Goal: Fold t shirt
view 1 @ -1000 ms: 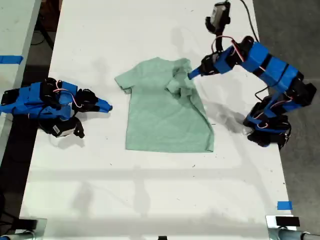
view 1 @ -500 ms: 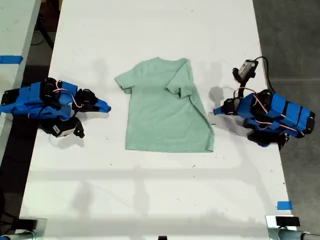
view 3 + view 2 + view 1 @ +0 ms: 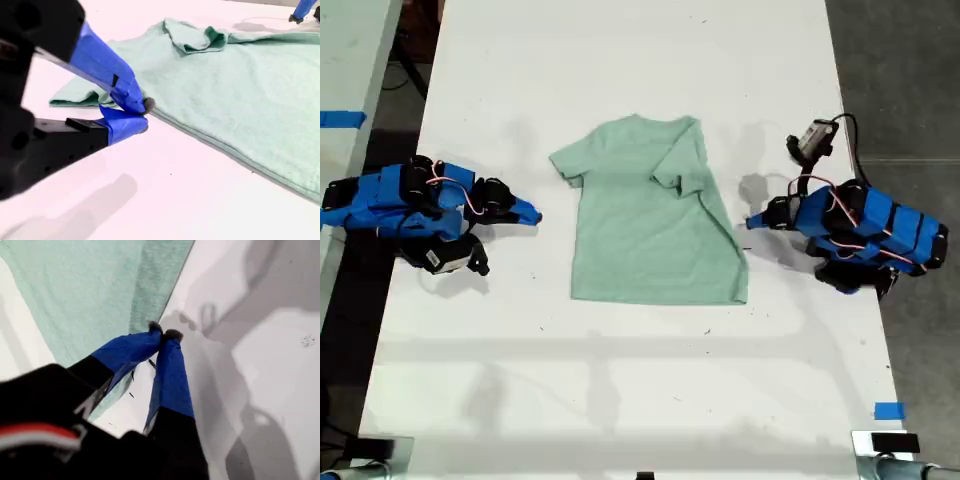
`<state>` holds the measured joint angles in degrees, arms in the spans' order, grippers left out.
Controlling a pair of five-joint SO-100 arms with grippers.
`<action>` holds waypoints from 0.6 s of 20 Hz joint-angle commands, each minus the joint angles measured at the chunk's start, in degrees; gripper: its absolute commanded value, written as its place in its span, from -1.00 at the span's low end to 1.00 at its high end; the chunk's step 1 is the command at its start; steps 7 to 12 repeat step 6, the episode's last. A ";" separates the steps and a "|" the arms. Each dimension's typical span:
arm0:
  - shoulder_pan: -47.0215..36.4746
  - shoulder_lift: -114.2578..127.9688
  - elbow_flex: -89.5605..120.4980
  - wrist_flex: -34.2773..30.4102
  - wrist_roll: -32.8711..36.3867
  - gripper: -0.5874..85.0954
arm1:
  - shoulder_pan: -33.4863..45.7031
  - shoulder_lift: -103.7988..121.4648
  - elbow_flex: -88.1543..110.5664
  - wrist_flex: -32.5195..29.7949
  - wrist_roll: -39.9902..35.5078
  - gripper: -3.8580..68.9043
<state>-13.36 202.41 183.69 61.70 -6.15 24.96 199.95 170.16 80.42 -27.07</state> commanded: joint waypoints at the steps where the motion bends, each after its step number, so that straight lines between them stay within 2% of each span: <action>1: 0.00 0.26 0.97 -0.26 -0.88 -0.99 | -0.88 0.53 -0.18 0.44 0.70 -0.85; 12: -0.09 0.26 0.97 -0.26 -0.88 -0.99 | -0.97 0.53 -0.70 0.70 0.88 -0.85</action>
